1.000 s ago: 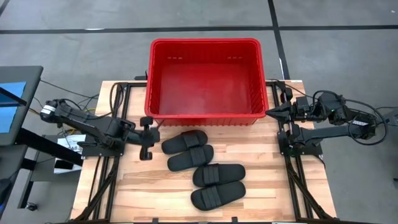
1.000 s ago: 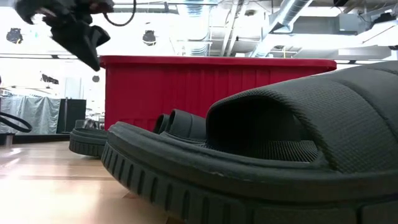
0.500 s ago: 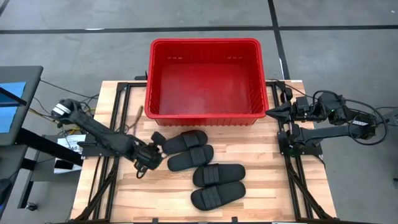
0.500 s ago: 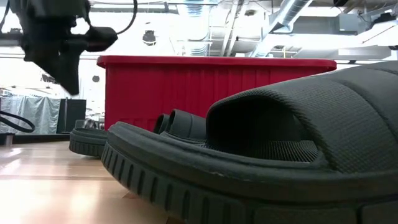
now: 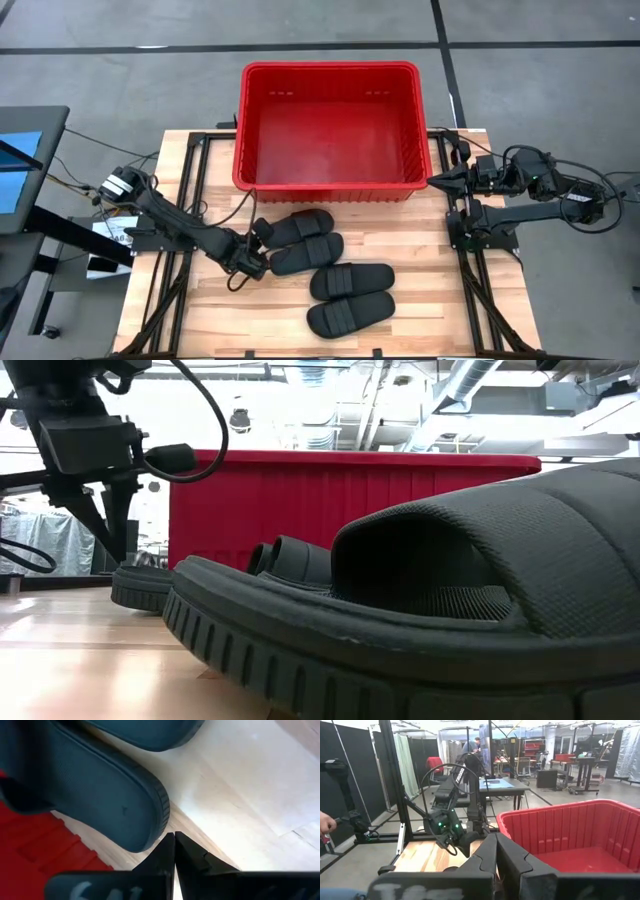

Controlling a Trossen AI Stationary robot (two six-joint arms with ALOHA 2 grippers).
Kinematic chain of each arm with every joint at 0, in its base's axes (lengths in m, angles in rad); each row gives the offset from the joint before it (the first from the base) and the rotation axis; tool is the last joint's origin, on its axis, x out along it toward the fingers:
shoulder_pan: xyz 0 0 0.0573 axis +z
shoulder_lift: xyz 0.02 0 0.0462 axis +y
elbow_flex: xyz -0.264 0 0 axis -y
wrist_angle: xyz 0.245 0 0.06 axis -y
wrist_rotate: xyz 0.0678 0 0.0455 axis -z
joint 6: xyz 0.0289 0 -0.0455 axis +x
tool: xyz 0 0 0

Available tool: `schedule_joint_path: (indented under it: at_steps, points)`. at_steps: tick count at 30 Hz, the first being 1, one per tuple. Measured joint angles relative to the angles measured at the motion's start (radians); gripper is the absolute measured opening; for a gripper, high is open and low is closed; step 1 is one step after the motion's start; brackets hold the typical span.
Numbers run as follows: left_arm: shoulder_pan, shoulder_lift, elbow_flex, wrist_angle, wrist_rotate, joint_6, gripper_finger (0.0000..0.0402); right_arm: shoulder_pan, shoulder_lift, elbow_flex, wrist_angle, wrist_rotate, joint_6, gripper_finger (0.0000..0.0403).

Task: Pick and place slides into bin
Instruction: Put the black slipper into the red bin

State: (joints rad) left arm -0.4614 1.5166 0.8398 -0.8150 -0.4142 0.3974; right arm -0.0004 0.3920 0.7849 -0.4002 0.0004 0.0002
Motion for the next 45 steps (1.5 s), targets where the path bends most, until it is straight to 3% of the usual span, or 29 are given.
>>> schedule_joint_path:
  at_steps: [10, 16, 31, 38, 45]
  points:
    - [0.0, 0.0, 0.0, 0.001, -0.027, 0.075, 0.0, 0.0, 0.0, 0.0, 0.0, 0.0, 0.0, 0.0]
    - [0.0, 0.0, 0.0, 0.012, -0.145, 0.12, 0.0, 0.0, 0.0, 0.0, 0.0, 0.0, 0.0, 0.0]
    - [0.019, 0.005, 0.001, 0.049, -0.124, 0.143, 0.0082, 0.0, 0.0, 0.0, 0.0, 0.0, 0.0, 0.0]
    - [0.029, 0.005, 0.001, 0.067, 0.0, 0.158, 0.0087, 0.0, 0.0, 0.0, 0.0, 0.0, 0.0, 0.0]
    - [0.03, 0.005, 0.001, 0.118, -0.026, 0.167, 0.0087, 0.0, 0.0, 0.0, 0.0, 0.0, 0.0, 0.0]
